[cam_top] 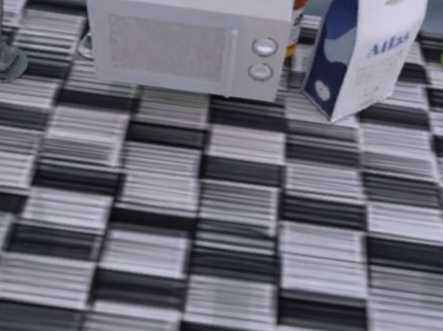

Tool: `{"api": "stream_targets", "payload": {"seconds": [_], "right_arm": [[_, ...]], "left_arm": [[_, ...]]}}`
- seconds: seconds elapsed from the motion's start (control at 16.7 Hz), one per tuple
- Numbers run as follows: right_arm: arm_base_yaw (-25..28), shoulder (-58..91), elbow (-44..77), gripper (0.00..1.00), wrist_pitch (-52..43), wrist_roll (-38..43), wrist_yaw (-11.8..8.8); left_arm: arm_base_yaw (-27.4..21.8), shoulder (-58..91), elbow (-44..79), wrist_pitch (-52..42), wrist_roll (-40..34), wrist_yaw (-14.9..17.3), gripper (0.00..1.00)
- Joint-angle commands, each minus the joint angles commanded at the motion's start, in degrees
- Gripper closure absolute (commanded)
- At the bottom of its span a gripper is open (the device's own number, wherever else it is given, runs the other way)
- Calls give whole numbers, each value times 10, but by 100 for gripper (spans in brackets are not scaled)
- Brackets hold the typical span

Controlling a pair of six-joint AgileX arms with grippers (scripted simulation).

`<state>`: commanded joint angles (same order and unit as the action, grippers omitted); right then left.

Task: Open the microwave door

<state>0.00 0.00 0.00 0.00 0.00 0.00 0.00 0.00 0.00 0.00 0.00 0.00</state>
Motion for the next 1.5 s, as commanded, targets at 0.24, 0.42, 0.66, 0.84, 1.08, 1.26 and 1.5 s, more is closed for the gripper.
{"api": "stream_targets", "payload": {"seconds": [0.24, 0.42, 0.66, 0.84, 1.08, 1.26, 1.5], "right_arm": [[0, 0, 0, 0, 0, 0, 0], [0, 0, 0, 0, 0, 0, 0], [0, 0, 0, 0, 0, 0, 0], [0, 0, 0, 0, 0, 0, 0], [0, 0, 0, 0, 0, 0, 0], [0, 0, 0, 0, 0, 0, 0], [0, 0, 0, 0, 0, 0, 0]], "left_arm": [[-7, 17, 17, -11, -6, -3, 0], [-33, 88, 89, -56, -30, -14, 0], [-87, 263, 269, -158, -79, -42, 0], [-136, 441, 451, -256, -122, -67, 0], [-205, 704, 715, -397, -183, -101, 0], [-256, 891, 907, -499, -227, -125, 0], [-313, 1096, 1124, -609, -279, -152, 0]]}}
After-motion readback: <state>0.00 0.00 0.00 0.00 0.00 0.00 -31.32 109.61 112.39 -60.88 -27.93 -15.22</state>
